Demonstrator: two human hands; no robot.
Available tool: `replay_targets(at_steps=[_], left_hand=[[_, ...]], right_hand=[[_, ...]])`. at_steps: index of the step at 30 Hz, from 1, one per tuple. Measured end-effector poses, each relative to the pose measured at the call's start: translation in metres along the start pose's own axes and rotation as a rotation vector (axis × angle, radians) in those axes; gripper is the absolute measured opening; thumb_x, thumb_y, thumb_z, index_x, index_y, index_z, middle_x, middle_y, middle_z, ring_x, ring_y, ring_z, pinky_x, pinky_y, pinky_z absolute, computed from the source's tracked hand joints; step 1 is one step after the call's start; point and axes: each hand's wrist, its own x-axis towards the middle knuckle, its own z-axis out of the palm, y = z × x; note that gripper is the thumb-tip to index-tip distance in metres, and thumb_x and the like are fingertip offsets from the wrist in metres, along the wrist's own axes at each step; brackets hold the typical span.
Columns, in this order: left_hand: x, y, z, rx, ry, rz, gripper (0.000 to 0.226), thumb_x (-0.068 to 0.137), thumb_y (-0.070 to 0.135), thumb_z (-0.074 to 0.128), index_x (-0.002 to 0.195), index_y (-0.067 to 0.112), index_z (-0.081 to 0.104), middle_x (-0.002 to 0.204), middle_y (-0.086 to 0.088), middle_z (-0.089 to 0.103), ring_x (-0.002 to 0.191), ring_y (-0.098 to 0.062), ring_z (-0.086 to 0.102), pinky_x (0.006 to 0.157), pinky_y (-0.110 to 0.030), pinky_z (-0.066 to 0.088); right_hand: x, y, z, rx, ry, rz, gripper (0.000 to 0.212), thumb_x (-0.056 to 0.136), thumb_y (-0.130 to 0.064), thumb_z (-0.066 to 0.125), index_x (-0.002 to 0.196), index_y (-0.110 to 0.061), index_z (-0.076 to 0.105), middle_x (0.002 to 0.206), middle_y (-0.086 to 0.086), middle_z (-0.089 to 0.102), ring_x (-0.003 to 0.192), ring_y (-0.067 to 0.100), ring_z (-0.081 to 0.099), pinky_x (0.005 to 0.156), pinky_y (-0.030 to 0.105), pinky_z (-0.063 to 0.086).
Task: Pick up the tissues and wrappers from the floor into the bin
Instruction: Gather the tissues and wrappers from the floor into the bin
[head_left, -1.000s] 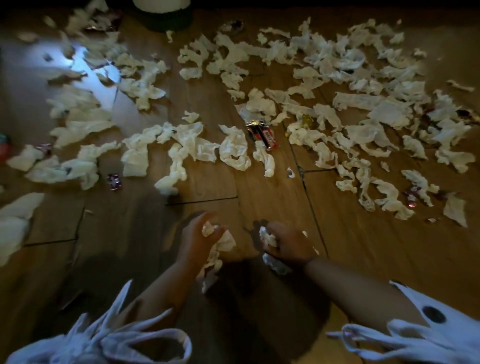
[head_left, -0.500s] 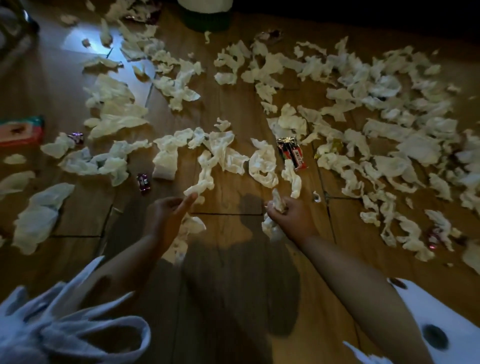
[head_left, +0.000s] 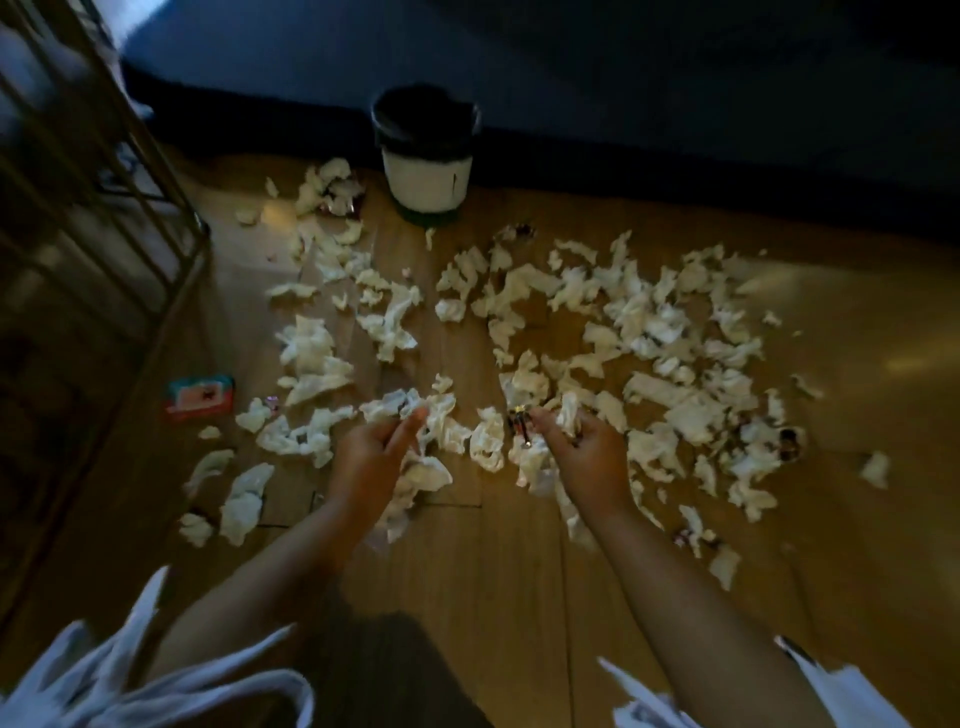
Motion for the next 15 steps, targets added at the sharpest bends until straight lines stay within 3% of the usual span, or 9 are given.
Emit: replay_targets(at_steps=[3, 7, 10, 12, 15], left_hand=[[-0.041, 0.109, -0.007, 0.044, -0.007, 0.044, 0.041, 0.088, 0.04, 0.051, 0.066, 0.005, 0.056, 0.057, -0.008, 0.048, 0.05, -0.016, 0.046, 0.048, -0.023, 0.038], [-0.081, 0.203, -0.009, 0.15, -0.014, 0.149, 0.045, 0.092, 0.036, 0.051, 0.073, -0.004, 0.063, 0.051, -0.002, 0.048, 0.036, 0.0, 0.045, 0.04, -0.006, 0.034], [-0.093, 0.234, -0.015, 0.128, 0.011, 0.196, 0.044, 0.092, 0.036, 0.05, 0.058, 0.009, 0.057, 0.041, 0.007, 0.045, 0.03, 0.0, 0.04, 0.037, -0.008, 0.03], [-0.093, 0.241, -0.021, 0.059, 0.019, 0.186, 0.047, 0.092, 0.035, 0.05, 0.05, 0.012, 0.048, 0.032, 0.006, 0.038, 0.028, -0.001, 0.034, 0.036, -0.008, 0.028], [-0.085, 0.244, -0.034, 0.086, 0.018, 0.14, 0.055, 0.092, 0.037, 0.049, 0.071, -0.014, 0.059, 0.039, 0.005, 0.04, 0.029, -0.001, 0.036, 0.036, -0.008, 0.029]], right_hand=[[-0.009, -0.09, -0.062, 0.018, 0.013, 0.0, 0.046, 0.085, -0.028, 0.064, 0.049, -0.021, 0.036, 0.045, -0.006, 0.035, 0.041, 0.005, 0.035, 0.044, 0.018, 0.025], [-0.026, -0.155, -0.11, 0.008, -0.044, 0.018, 0.046, 0.086, -0.033, 0.063, 0.057, -0.003, 0.043, 0.052, 0.008, 0.038, 0.05, 0.017, 0.037, 0.05, 0.029, 0.03], [-0.03, -0.179, -0.127, 0.027, -0.041, 0.027, 0.048, 0.085, -0.034, 0.063, 0.061, 0.005, 0.048, 0.054, 0.016, 0.044, 0.053, 0.022, 0.043, 0.052, 0.034, 0.035], [-0.028, -0.191, -0.131, 0.055, -0.018, 0.042, 0.045, 0.086, -0.032, 0.063, 0.055, -0.006, 0.043, 0.05, 0.007, 0.04, 0.05, 0.017, 0.039, 0.051, 0.03, 0.031], [-0.018, -0.203, -0.126, 0.064, 0.005, 0.081, 0.044, 0.086, -0.033, 0.063, 0.054, -0.016, 0.038, 0.05, 0.0, 0.038, 0.048, 0.013, 0.037, 0.05, 0.027, 0.03]])
